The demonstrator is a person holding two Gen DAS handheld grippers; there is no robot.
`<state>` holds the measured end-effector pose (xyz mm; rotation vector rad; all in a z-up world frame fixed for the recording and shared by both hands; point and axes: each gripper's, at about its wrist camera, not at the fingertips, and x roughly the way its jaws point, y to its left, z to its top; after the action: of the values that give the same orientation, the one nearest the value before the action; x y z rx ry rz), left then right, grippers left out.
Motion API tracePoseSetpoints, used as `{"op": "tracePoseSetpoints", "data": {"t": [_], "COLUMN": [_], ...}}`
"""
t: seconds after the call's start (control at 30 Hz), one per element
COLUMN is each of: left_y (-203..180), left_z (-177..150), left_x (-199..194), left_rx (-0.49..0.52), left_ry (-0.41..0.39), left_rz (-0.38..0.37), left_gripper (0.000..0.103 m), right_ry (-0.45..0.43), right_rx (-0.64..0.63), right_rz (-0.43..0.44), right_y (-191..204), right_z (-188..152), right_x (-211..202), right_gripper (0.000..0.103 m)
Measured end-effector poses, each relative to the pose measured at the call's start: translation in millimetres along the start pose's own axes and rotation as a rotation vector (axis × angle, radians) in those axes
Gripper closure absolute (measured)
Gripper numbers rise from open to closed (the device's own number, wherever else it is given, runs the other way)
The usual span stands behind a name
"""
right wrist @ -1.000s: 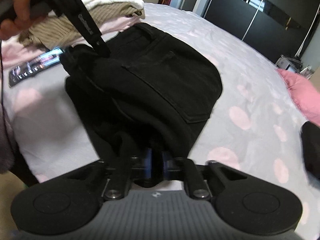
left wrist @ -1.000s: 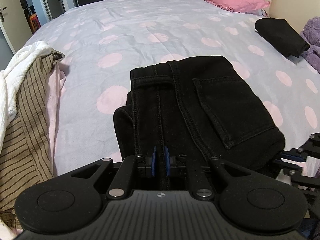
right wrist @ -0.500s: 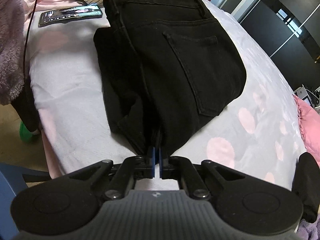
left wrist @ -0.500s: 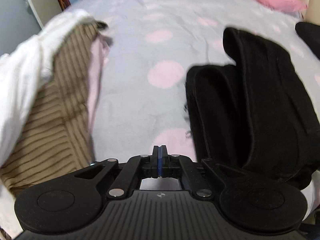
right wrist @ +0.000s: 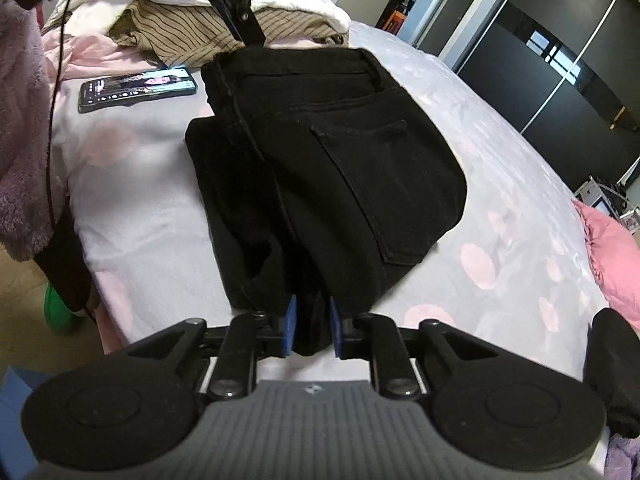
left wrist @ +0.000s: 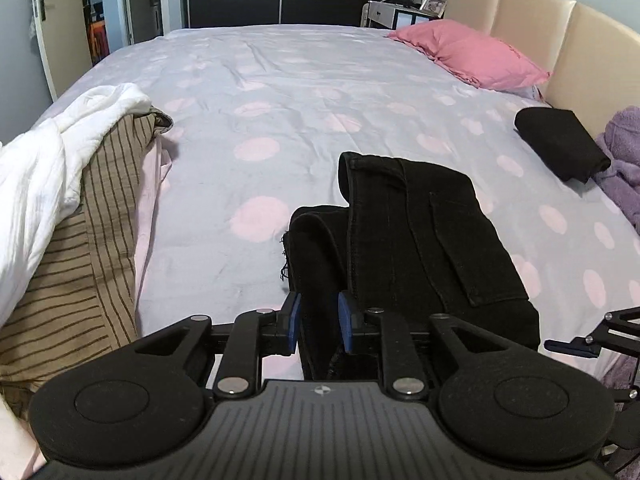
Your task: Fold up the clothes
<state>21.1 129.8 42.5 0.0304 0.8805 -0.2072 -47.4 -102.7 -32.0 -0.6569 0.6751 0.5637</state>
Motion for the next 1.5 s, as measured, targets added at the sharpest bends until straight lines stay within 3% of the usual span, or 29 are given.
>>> {"op": "tracePoseSetpoints", "data": {"t": [0.17,0.27,0.43,0.57,0.63,0.83,0.87,1.07,1.2,1.43,1.5], "left_y": [5.1,9.0,14.1,11.8,7.7,-5.0,-6.3,6.2,15.3,12.6,13.6], "left_z": [-1.5,-2.8,-4.6,-6.4,-8.0,-7.9,-8.4,-6.5,-12.5,-20.6,-19.3], "left_x": [-4.1,-7.6,-7.5,10.4,20.7,26.9,25.8,14.7,27.4,58.8,59.9], "left_rx": [-0.046,-0.082,-0.132,-0.147,-0.142,-0.075,-0.071,-0.122,-0.146,-0.128,-0.139], "left_ry": [-0.008,-0.015,-0.007,0.06,0.089,0.083,0.078,0.052,0.118,0.204,0.209], "left_rz": [-0.037,-0.064,-0.115,-0.164,-0.17,-0.149,-0.142,-0.132,-0.099,-0.071,-0.07], "left_gripper": [0.083,0.065,0.061,0.061,0.064,0.084,0.088,0.09,0.096,0.095,0.094], "right_ry": [0.004,0.008,0.007,0.016,0.019,0.026,0.034,0.017,0.02,0.041,0.033], "right_rx": [0.011,0.021,0.016,0.021,0.045,0.046,0.029,-0.097,-0.171,-0.102,-0.087], "right_rz": [0.005,0.009,0.014,0.002,-0.008,-0.048,-0.059,-0.042,-0.033,0.017,0.032], "right_y": [-0.4,-0.7,2.5,3.1,1.0,4.4,7.5,14.7,24.2,13.7,10.2], "right_z": [1.4,2.4,2.7,4.5,6.4,11.1,11.2,9.3,3.3,5.3,6.5], "right_x": [3.9,7.5,9.7,16.0,19.6,33.7,36.3,15.3,11.7,23.4,18.2], "right_gripper": [0.083,0.083,0.077,0.077,0.077,0.078,0.083,0.094,0.098,0.097,0.092]}}
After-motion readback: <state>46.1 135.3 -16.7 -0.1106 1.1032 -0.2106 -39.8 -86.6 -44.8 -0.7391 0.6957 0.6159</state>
